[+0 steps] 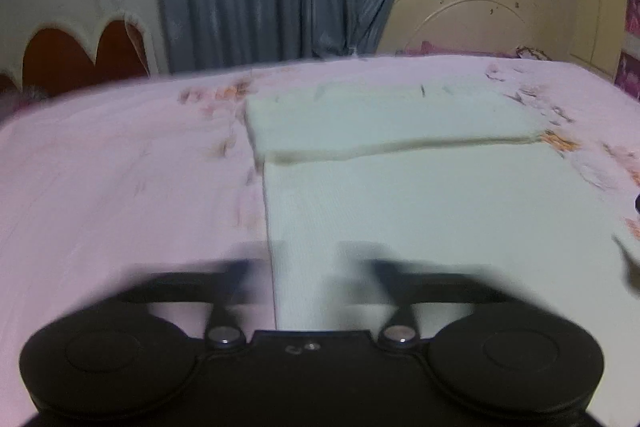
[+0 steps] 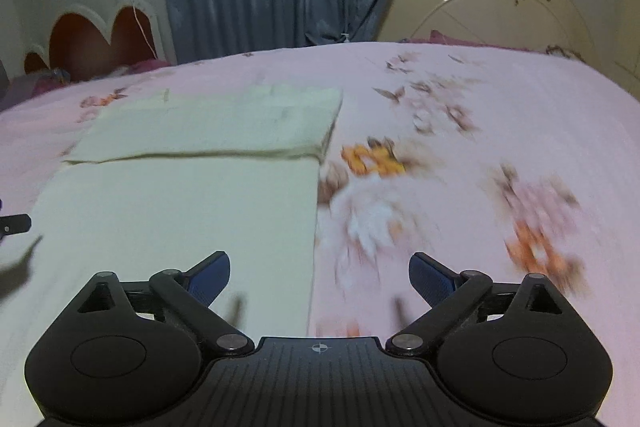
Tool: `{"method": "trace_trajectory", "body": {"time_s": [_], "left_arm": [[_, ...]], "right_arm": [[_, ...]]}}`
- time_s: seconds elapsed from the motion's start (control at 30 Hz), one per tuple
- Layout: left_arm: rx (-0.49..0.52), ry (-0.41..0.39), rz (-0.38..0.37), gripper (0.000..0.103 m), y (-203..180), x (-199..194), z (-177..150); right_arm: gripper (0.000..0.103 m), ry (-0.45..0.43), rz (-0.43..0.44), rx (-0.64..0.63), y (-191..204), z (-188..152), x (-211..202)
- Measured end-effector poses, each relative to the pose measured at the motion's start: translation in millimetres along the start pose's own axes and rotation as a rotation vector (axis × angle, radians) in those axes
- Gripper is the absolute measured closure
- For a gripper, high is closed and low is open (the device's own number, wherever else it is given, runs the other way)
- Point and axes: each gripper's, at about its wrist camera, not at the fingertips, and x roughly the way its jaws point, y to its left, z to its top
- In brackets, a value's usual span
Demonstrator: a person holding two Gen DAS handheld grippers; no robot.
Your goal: Fold small clothes
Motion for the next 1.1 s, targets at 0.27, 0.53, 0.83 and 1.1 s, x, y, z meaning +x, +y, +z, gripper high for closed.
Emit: {"method": "trace_trajectory", "body": {"time_s": [0.27,0.53,0.83,1.1], "left_arm": [[-0.061,0.013,0.003,0.002,14.3,-84.9,-77.3],[-0.296,0.116,-0.206,0.027,31.8,-95.0,-111.7],[-0.5,0.164,-0.384,0.062,60.3,-74.1,-118.2],[-0.485,0.137,-0.356,0.099,53.2,-74.9,-125.7]], "right_arm": [[0.007,0.032,0.135,0.146,-10.6,-61.6,-76.7],[0.037,0.138,0.263,0.253,-15.4,-118.7,-96.9],[0.057,0.167,0.45,0.439,-32.0,-122.9,-87.5],[0.097,0.132,0.506,0.373,-20.5,-114.5,-90.5]]}}
